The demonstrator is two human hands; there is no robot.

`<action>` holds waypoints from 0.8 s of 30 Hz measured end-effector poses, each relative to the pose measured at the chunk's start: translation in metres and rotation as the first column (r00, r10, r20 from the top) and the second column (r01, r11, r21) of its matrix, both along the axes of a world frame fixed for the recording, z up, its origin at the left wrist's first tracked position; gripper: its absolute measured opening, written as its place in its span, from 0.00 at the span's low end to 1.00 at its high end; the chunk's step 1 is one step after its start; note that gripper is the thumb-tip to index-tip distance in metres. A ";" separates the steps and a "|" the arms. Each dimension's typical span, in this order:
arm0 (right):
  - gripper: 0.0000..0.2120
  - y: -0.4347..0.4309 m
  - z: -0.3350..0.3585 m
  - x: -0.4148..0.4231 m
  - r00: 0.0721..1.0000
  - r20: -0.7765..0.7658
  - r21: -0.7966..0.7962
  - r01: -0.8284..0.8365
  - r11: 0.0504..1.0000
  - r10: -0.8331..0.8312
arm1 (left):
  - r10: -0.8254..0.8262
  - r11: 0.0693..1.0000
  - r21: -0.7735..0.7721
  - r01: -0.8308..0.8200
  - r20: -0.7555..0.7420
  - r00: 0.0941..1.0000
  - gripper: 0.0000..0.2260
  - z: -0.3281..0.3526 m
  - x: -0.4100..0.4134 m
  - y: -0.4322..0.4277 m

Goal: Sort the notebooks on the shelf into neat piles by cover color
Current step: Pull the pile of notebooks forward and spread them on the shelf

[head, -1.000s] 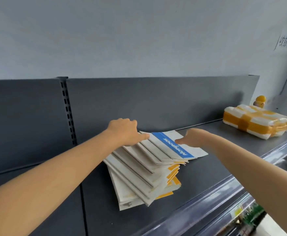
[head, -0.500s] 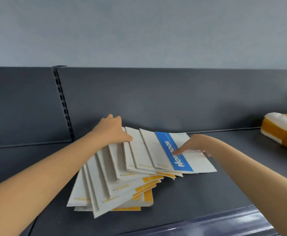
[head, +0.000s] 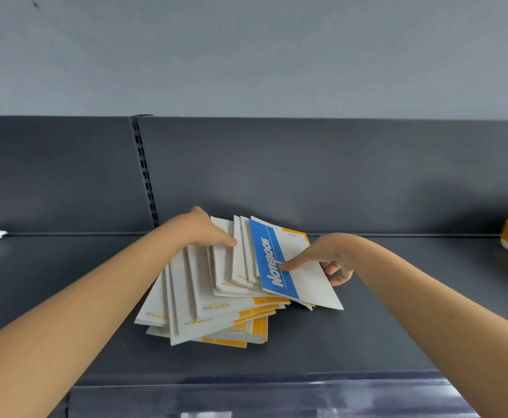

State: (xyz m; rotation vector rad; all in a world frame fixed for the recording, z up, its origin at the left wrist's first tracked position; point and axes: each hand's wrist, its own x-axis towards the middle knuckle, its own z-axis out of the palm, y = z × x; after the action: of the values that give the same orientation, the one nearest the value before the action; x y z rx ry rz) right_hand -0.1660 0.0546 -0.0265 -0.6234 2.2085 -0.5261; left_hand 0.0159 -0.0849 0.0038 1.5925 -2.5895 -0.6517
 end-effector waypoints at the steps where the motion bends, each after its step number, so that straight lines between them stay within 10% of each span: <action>1: 0.38 -0.002 0.001 0.003 0.999 0.036 -0.025 0.019 1.000 -0.018 | -0.003 0.999 0.047 0.005 -0.054 0.999 0.46 0.000 0.003 0.000; 6: 0.42 -0.012 0.004 0.022 0.987 0.150 -0.083 0.076 0.994 -0.063 | 0.173 0.941 0.336 -0.035 -0.393 0.903 0.42 0.000 0.011 -0.002; 10: 0.54 -0.020 0.005 0.033 0.979 0.199 -0.109 0.062 0.992 -0.039 | 0.432 0.780 0.626 -0.001 -0.538 0.724 0.20 0.001 0.016 -0.005; 15: 0.57 -0.035 -0.009 0.041 0.950 0.311 -0.172 0.079 0.982 -0.022 | 0.410 0.807 0.590 0.035 -0.602 0.685 0.11 -0.003 0.021 -0.014; 20: 0.34 -0.025 -0.013 0.044 0.934 0.348 -0.267 0.175 0.948 -0.075 | 0.129 0.898 0.436 0.062 -0.395 0.909 0.17 -0.006 0.029 -0.009; 24: 0.17 -0.014 -0.017 0.042 0.941 0.335 -0.363 0.180 0.914 -0.052 | 0.073 0.890 0.433 0.143 -0.446 0.892 0.46 -0.024 0.026 -0.007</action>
State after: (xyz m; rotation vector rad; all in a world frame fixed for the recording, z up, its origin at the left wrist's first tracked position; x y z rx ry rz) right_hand -0.1245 0.0402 -0.0432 -0.5602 1.8498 -1.0722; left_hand 0.0416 -0.0915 -0.0201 1.2632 -2.2163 -1.5259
